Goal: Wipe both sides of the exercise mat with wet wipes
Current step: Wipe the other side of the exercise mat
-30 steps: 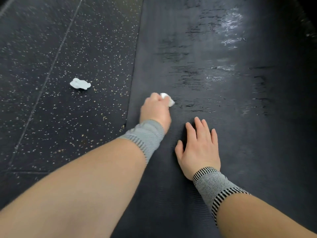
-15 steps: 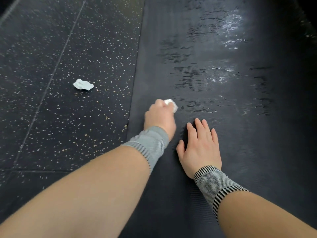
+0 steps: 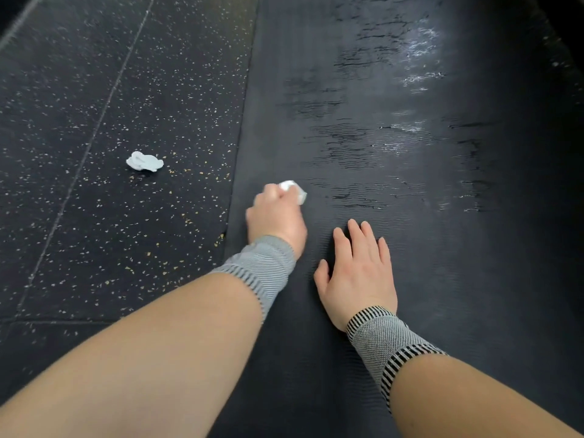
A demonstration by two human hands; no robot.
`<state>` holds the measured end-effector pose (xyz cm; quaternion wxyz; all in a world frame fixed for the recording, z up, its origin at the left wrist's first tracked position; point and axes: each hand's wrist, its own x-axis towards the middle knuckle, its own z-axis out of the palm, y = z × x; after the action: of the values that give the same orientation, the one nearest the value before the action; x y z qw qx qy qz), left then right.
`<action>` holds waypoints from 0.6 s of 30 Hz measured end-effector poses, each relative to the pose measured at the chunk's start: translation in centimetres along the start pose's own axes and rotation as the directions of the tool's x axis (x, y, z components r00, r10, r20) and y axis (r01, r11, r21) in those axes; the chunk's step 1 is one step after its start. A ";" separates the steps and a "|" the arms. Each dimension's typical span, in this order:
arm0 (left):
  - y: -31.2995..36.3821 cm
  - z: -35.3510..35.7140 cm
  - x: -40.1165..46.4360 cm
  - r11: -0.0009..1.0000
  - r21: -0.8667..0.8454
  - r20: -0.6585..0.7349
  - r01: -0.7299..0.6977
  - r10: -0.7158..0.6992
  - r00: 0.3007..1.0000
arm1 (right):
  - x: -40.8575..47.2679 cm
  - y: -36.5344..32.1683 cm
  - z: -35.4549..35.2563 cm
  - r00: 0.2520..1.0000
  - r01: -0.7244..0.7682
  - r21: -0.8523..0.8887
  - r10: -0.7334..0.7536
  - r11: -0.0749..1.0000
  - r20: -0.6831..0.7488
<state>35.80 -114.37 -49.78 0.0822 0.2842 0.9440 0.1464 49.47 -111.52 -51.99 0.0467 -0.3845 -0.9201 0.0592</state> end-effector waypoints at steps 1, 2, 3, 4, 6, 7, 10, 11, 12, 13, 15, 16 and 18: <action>1.4 0.5 -0.4 0.994 0.031 0.024 -0.101 0.100 0.995 | 0.0 0.1 0.0 1.000 0.003 0.000 -0.003 1.000 0.003; 2.4 0.9 -0.5 0.986 0.033 0.040 -0.162 0.161 0.986 | 0.0 0.1 -0.1 1.000 0.006 -0.002 -0.006 1.000 0.009; 2.9 1.2 -0.6 0.978 0.048 0.060 -0.205 0.202 0.978 | -0.1 0.1 -0.1 1.000 0.007 -0.005 -0.007 1.000 0.016; 2.7 1.1 -0.6 0.971 0.070 0.073 -0.227 0.222 0.972 | -0.1 0.1 -0.1 1.000 0.007 -0.005 -0.007 1.000 0.018; 0.5 0.2 -0.2 0.971 0.141 0.056 -0.190 0.184 0.981 | 0.0 0.0 0.0 1.000 0.001 -0.007 -0.001 1.000 0.010; -1.2 -0.6 0.1 0.978 0.172 0.036 -0.114 0.109 0.993 | 0.0 0.0 0.0 1.000 -0.002 -0.005 0.002 1.000 0.002; -5.8 -2.4 1.1 0.974 0.177 -0.031 0.139 -0.136 0.990 | 0.0 -0.1 0.1 1.000 -0.008 0.003 0.008 1.000 -0.010; -6.3 -2.5 1.2 0.969 0.184 -0.036 0.167 -0.163 0.986 | 0.0 0.0 0.1 1.000 -0.007 0.000 0.007 1.000 -0.011; -6.1 -2.3 1.3 0.968 0.188 -0.033 0.168 -0.165 0.986 | 0.0 -0.1 0.1 1.000 -0.005 0.000 0.005 1.000 -0.011; -5.5 -1.9 1.4 0.971 0.188 -0.029 0.150 -0.148 0.989 | 0.0 -0.1 0.1 1.000 -0.004 0.002 0.004 1.000 -0.011; -3.2 -1.0 1.8 0.981 0.182 -0.024 0.071 -0.067 0.997 | -0.1 -0.1 0.1 1.000 -0.003 0.002 0.003 1.000 -0.006; -1.7 -0.5 1.9 0.985 0.175 -0.010 0.003 -0.002 1.000 | 0.0 -0.1 0.1 1.000 -0.001 -0.001 0.001 1.000 -0.003; 1.3 0.5 1.7 0.975 0.155 0.043 -0.162 0.158 0.987 | 0.0 0.0 0.0 1.000 0.004 -0.015 -0.004 1.000 0.013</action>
<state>35.13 -112.28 -49.96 0.0618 0.3671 0.9253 0.0730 49.52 -111.51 -51.99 0.0378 -0.3826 -0.9215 0.0548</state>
